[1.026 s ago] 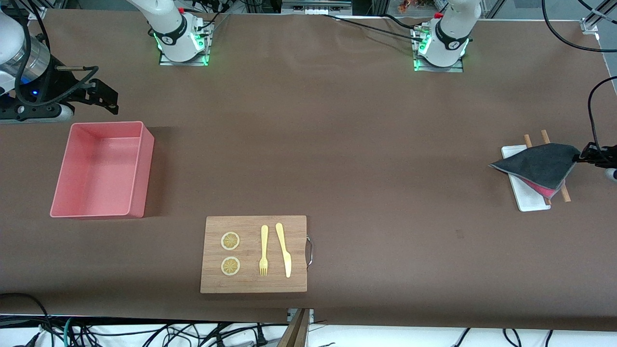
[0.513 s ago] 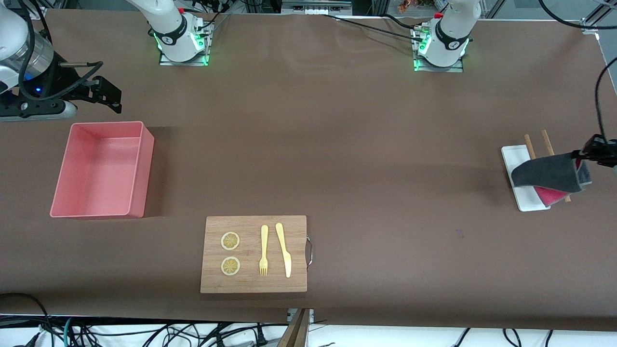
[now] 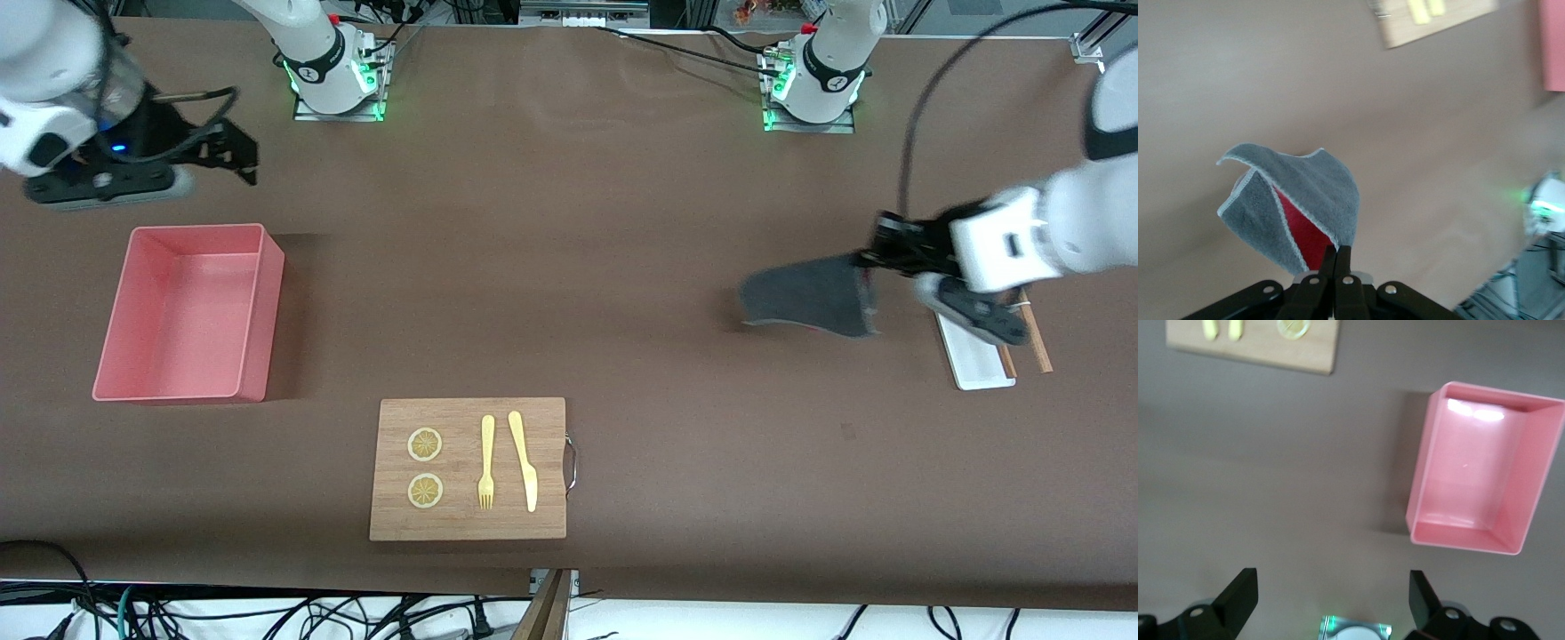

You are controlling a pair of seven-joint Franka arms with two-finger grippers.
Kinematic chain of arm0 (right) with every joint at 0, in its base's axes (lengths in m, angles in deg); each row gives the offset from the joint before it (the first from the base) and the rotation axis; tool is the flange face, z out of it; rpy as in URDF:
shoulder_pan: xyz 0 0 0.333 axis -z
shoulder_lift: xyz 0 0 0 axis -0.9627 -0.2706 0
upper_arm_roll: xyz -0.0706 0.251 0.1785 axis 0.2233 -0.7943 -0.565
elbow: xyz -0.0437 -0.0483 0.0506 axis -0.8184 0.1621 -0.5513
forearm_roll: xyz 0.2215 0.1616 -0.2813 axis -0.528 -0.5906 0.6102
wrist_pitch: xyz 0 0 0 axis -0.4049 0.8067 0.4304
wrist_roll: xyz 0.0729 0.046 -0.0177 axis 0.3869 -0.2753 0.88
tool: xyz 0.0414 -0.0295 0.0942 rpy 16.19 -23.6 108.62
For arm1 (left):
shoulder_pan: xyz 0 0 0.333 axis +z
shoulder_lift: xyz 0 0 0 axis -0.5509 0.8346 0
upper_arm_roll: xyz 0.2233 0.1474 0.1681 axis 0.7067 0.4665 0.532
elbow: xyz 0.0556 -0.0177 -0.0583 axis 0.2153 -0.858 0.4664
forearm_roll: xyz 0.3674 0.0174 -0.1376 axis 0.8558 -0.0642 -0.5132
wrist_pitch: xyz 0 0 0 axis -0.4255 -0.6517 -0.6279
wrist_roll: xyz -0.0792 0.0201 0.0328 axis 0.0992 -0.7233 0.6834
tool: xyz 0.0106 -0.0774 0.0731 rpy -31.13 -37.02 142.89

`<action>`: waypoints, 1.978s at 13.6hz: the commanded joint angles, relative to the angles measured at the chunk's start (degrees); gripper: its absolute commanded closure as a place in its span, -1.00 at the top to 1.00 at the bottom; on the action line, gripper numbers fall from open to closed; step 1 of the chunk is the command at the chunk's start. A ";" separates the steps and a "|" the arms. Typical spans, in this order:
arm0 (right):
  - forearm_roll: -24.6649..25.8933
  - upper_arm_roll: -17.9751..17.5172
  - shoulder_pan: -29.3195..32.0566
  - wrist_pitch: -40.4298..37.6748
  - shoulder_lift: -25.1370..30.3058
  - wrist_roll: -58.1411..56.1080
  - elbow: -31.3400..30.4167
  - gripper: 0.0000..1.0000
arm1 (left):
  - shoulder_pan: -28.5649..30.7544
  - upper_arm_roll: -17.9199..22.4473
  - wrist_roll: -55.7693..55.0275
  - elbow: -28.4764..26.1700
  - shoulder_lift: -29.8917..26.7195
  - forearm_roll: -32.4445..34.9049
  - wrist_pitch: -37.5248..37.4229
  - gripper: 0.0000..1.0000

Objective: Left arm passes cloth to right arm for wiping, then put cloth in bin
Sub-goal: 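Carry the cloth with the left gripper toward the right gripper, then grasp the cloth with the right gripper while the left gripper releases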

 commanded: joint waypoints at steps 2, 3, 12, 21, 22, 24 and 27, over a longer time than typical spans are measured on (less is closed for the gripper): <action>-3.08 -4.13 -2.36 -0.56 -0.99 -2.45 1.68 0.99 | -5.11 -0.40 -0.91 1.21 2.21 -11.47 5.85 -1.00; -8.50 -4.14 -2.37 0.32 -0.73 -8.92 1.68 0.99 | -6.78 -0.40 -1.53 1.12 2.21 -13.94 8.75 -1.00; -33.94 -4.40 -2.97 15.60 -11.52 -55.18 0.63 0.99 | -16.28 -0.40 -18.13 0.07 2.83 -25.03 28.81 -1.00; -37.30 -4.49 -10.18 34.33 -19.35 -71.38 0.98 0.99 | -17.17 -0.40 -20.78 0.15 2.74 -24.16 29.08 -1.00; -37.30 -4.49 -10.97 36.08 -20.05 -71.21 1.07 0.99 | -16.99 -0.32 -20.69 0.15 2.74 -24.07 29.08 -1.00; -37.30 -4.49 -12.38 39.07 -21.55 -70.60 1.07 0.99 | -16.73 -0.23 -20.43 0.15 2.74 -23.98 29.08 -1.00; -37.74 -4.49 -14.14 41.11 -22.17 -69.11 1.15 0.63 | -16.46 -0.05 -20.43 0.15 2.74 -23.98 29.08 -1.00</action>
